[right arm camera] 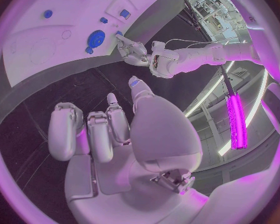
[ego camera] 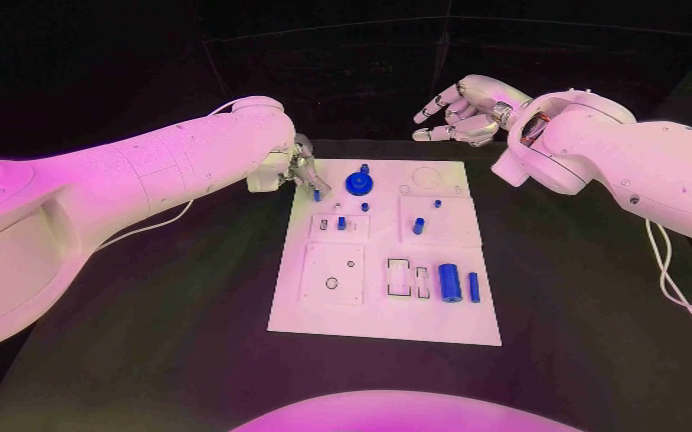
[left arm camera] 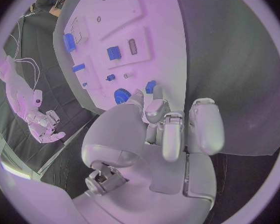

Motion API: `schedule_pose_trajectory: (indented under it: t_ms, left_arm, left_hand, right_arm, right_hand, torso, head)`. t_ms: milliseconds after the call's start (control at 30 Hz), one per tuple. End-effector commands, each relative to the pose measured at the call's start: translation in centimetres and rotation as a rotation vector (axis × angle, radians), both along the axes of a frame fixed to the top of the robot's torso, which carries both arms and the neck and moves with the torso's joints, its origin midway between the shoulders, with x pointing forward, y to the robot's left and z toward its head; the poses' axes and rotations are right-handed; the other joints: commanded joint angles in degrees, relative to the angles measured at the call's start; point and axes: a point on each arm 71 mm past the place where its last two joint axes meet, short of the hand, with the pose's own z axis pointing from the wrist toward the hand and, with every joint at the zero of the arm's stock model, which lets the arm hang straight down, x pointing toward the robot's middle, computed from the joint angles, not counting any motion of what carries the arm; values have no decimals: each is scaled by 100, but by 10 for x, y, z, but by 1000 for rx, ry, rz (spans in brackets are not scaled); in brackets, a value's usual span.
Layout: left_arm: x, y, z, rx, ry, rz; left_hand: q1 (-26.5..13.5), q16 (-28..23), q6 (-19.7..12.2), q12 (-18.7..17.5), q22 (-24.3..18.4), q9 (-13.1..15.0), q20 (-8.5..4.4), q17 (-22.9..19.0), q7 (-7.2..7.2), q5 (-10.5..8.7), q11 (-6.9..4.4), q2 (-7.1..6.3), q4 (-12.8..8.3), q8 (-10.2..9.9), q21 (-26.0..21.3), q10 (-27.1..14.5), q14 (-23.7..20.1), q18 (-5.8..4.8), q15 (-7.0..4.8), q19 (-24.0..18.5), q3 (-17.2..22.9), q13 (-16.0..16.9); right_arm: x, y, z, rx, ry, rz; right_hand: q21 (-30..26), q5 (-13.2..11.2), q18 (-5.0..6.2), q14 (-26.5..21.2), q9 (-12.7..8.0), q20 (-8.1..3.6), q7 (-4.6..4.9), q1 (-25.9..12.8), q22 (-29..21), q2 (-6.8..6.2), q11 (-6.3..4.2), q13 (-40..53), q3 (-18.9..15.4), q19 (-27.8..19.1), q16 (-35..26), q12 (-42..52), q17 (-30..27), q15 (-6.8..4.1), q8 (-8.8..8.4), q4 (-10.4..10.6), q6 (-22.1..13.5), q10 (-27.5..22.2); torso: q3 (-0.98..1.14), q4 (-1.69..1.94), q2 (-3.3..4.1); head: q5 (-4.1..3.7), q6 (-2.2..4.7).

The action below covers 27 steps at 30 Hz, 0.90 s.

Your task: Assemble the parts on the task board

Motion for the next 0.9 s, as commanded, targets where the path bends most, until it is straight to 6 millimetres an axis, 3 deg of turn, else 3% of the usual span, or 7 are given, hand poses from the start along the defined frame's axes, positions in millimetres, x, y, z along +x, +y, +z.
schedule_pose_trajectory:
  t_ms: [33, 700, 800, 900]
  left_arm:
    - [0, 0, 0, 7, 3, -13]
    - [-1, 0, 0, 16, 17, -17]
    - [-1, 0, 0, 10, 5, -12]
    - [0, 0, 1, 2, -8, -8]
  left_hand:
    - [0, 18, 37, 35, 9, -7, 13, 1509, -11, -12, -23, -75, -27, 29, 23, 34, 596, 64, 12, 26, -22, 6]
    - [130, 18, 102, 30, 17, -25, 7, 1509, -34, -10, -41, -75, -160, 71, 23, 33, 596, 64, 0, 26, 21, -7]
    - [247, 18, 107, 28, 14, -36, 0, 1509, -49, -9, -56, 22, -243, 79, 18, 33, 596, 66, -10, 24, 119, -12]
    - [532, 18, 75, 18, 10, -56, -16, 1509, -84, -5, -90, 204, -431, 67, 12, 25, 596, 69, -35, 22, 361, -19]
  right_arm:
    - [0, 1, 1, -1, -1, 9]
    - [0, 1, 1, -1, 0, 10]
    - [0, 0, 1, -1, 0, 9]
    - [0, 1, 1, -1, 0, 10]
  right_hand:
    - [-23, 36, 89, 528, -9, 0, -11, 0, -5, 47, -12, 61, -21, -23, -26, -26, 1252, -15, 30, 8, -24, -38]
    - [-25, 44, 90, 527, -9, -1, -12, 10, -8, 59, -13, 62, -24, -24, -28, -25, 1248, -16, 35, 10, -26, -37]
    - [-25, 44, 90, 527, -9, -1, -12, 10, -8, 59, -13, 62, -24, -24, -28, -25, 1248, -16, 35, 10, -26, -37]
    - [-25, 44, 90, 527, -9, -1, -12, 10, -8, 59, -13, 62, -24, -24, -28, -25, 1248, -16, 35, 10, -26, -37]
  torso:
    - [1, -5, 2]
    - [1, -4, 3]
    - [2, -2, 3]
    - [1, -1, 2]
  head:
    - [-1, -6]
    - [-2, -14]
    - [-5, -13]
    - [-6, -14]
